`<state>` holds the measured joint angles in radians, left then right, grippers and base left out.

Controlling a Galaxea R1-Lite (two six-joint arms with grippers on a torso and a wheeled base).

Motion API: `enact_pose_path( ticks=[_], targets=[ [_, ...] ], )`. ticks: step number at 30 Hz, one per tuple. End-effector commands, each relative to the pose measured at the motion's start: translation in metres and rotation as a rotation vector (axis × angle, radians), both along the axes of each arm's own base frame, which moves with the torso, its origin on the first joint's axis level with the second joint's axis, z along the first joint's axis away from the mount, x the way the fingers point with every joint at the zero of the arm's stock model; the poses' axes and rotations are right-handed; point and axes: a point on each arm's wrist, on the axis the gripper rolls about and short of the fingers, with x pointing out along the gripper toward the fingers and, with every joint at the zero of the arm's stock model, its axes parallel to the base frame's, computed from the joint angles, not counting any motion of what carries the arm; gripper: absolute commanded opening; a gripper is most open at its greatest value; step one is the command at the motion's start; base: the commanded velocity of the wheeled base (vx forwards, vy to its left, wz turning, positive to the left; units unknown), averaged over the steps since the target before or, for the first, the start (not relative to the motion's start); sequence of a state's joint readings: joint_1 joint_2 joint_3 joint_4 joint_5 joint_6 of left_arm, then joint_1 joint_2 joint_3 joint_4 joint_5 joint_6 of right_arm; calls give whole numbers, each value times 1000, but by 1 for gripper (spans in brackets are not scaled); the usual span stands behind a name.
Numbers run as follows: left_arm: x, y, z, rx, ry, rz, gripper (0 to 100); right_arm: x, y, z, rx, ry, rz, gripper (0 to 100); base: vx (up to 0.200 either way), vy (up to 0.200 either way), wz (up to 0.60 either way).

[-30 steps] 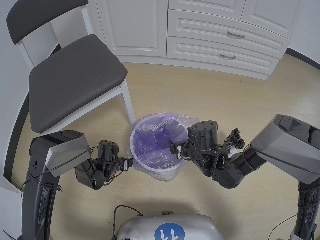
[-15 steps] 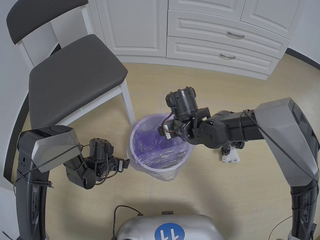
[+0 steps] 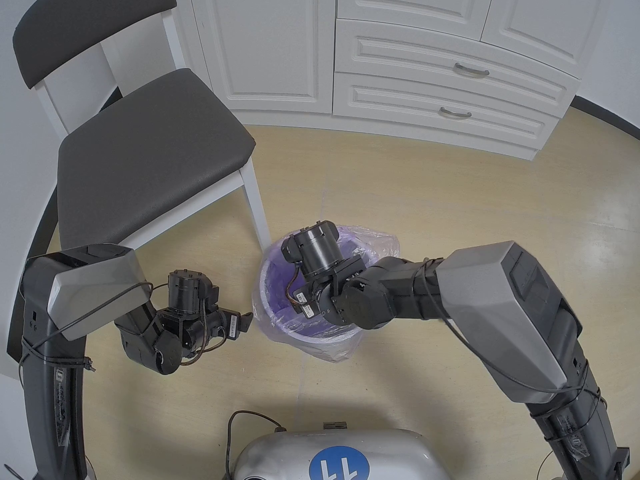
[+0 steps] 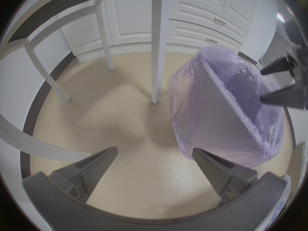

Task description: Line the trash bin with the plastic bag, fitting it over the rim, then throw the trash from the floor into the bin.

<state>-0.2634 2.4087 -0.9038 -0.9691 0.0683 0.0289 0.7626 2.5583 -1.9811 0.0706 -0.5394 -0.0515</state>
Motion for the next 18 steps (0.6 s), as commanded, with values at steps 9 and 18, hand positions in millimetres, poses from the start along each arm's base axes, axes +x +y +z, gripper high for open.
enact_pose_path(
  ticks=[9, 18],
  targets=[
    [0, 0, 0, 2, -2, 2, 100, -4, -4, -7, -39, 30, -5, 100, 0, 0, 0],
    [0, 0, 0, 2, -2, 1, 100, -35, -29, 16, -155, 151, 3, 100, 0, 0, 0]
  ],
)
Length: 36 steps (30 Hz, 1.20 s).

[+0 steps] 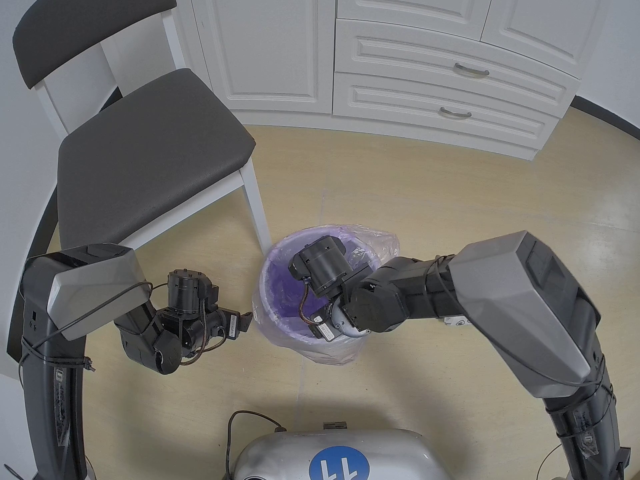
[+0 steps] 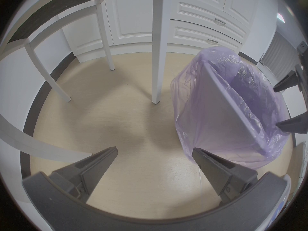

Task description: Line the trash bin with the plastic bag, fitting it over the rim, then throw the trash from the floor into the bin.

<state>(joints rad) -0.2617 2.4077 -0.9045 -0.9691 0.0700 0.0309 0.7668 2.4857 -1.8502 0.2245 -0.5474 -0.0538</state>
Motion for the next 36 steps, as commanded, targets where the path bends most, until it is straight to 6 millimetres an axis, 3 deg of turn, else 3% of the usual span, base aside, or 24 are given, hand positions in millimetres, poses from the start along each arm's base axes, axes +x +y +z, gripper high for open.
enact_pose_path(
  ticks=[1, 16, 18, 23, 28, 32, 36],
  targets=[
    [0, -1, 0, 2, 1, -2, 100, -15, -12, 24, -10, 9, 4, 100, 0, 0, 0],
    [0, 0, -2, 3, 4, -1, 100, -46, -22, -3, -107, 109, 33, 100, 0, 0, 0],
    [0, 0, -1, 2, 2, -1, 100, -46, -22, 2, -91, 94, 30, 100, 0, 0, 0],
    [0, 0, 0, 1, 0, -1, 100, -34, -24, 32, -11, 9, 13, 100, 0, 0, 0],
    [0, 0, 0, 1, 0, -1, 100, -15, -29, 51, 42, -52, -30, 100, 0, 0, 0],
    [0, 0, 0, 1, 0, -1, 100, -5, -31, 38, 18, -49, -56, 100, 0, 0, 0],
    [0, 0, 0, 2, -2, 1, 100, 14, -29, 2, -87, -61, -126, 100, 0, 0, 0]
  ],
)
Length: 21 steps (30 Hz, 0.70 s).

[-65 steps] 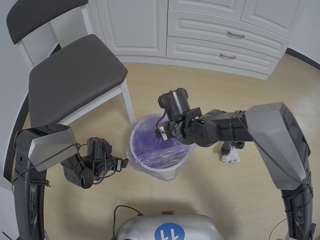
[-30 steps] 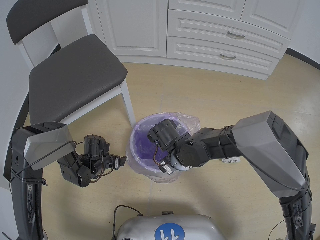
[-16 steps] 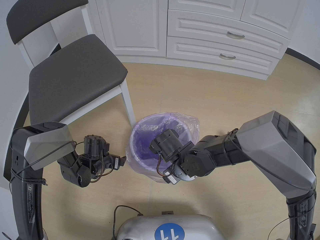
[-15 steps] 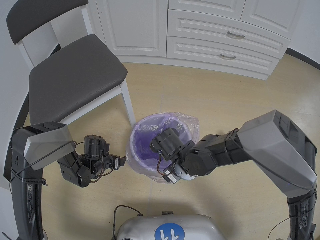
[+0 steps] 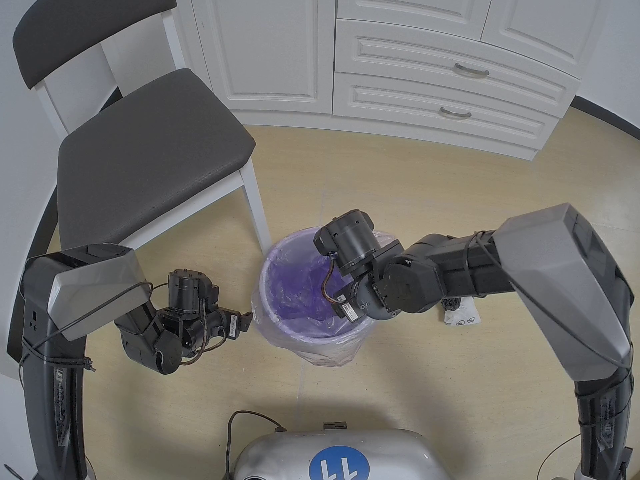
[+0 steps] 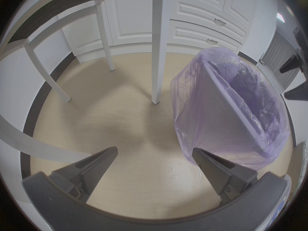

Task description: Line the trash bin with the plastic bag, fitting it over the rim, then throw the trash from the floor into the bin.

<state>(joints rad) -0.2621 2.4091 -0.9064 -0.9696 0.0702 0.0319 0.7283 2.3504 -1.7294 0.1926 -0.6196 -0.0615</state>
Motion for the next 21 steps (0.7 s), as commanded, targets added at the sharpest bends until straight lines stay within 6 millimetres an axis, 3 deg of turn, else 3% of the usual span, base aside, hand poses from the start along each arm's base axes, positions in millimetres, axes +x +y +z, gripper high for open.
enact_pose_path(
  ticks=[1, 4, 8, 21],
  targets=[
    [0, 0, 0, 1, -1, 1, 100, 18, 1, -35, -71, 12, -46, 100, 0, 0, 0],
    [0, 0, 0, 1, -1, 1, 100, 26, 7, -47, -74, 4, -51, 100, 0, 0, 0],
    [0, 0, 0, 1, 0, 1, 100, 26, 7, -47, -84, 5, -48, 100, 0, 0, 0],
    [-1, 0, 1, 4, -2, 0, 100, 0, -21, -36, -191, 71, -28, 100, 0, 0, 0]
  ],
)
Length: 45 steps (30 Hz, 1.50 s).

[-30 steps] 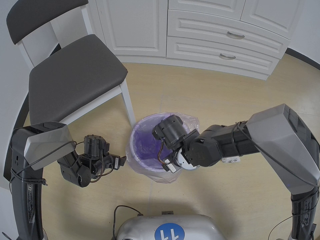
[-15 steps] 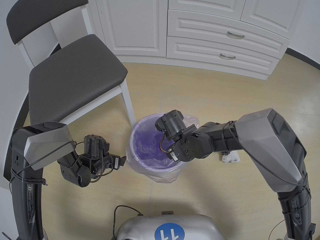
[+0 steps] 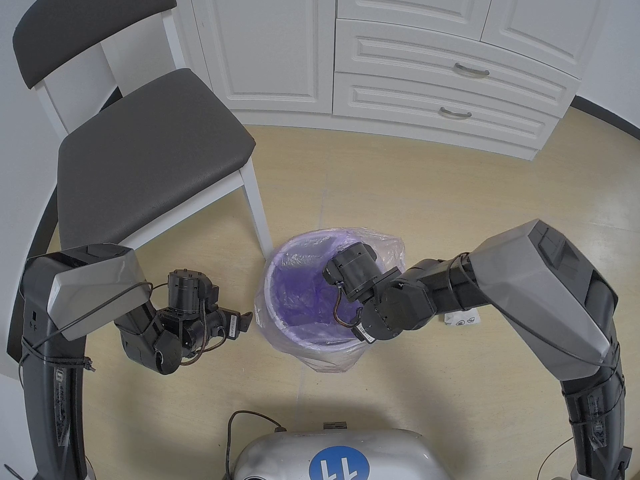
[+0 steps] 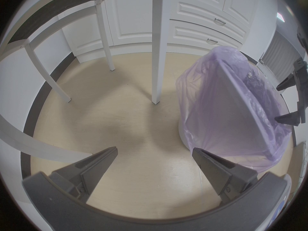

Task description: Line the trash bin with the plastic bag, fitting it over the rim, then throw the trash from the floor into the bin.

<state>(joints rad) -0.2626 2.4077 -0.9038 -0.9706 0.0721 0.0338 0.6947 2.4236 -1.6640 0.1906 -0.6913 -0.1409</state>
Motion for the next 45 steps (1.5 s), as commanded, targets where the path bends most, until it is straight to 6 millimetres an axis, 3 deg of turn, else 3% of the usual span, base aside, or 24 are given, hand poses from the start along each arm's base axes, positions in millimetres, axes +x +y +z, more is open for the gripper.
enact_pose_path(
  ticks=[1, 11, 21, 30, 31, 33, 36, 45],
  targets=[
    [0, 0, 1, 2, -1, -1, 100, -9, -6, 14, 2, -9, 3, 100, 0, 0, 0],
    [0, 0, 0, 2, -1, -1, 100, -12, -2, 18, 8, -17, 12, 100, 0, 0, 0],
    [0, 0, 0, 2, -17, -4, 100, -28, -11, 11, -33, 31, 21, 100, 0, 0, 0],
    [0, 0, 0, 5, -17, -5, 100, -28, -11, -10, -30, 31, 20, 100, 0, 0, 0],
    [0, 0, 0, 5, -16, -5, 100, -23, -6, -23, -1, -4, 17, 100, 0, 0, 0],
    [0, 0, 0, 5, -16, -5, 100, -23, -6, -23, -1, -4, 17, 100, 0, 0, 0],
    [1, 0, 0, 3, -19, -4, 100, -19, -3, -39, 25, -48, 7, 100, 0, 0, 0],
    [2, 0, -1, -2, -33, -4, 100, -36, -10, -64, 116, -177, 9, 100, 0, 0, 0]
  ],
)
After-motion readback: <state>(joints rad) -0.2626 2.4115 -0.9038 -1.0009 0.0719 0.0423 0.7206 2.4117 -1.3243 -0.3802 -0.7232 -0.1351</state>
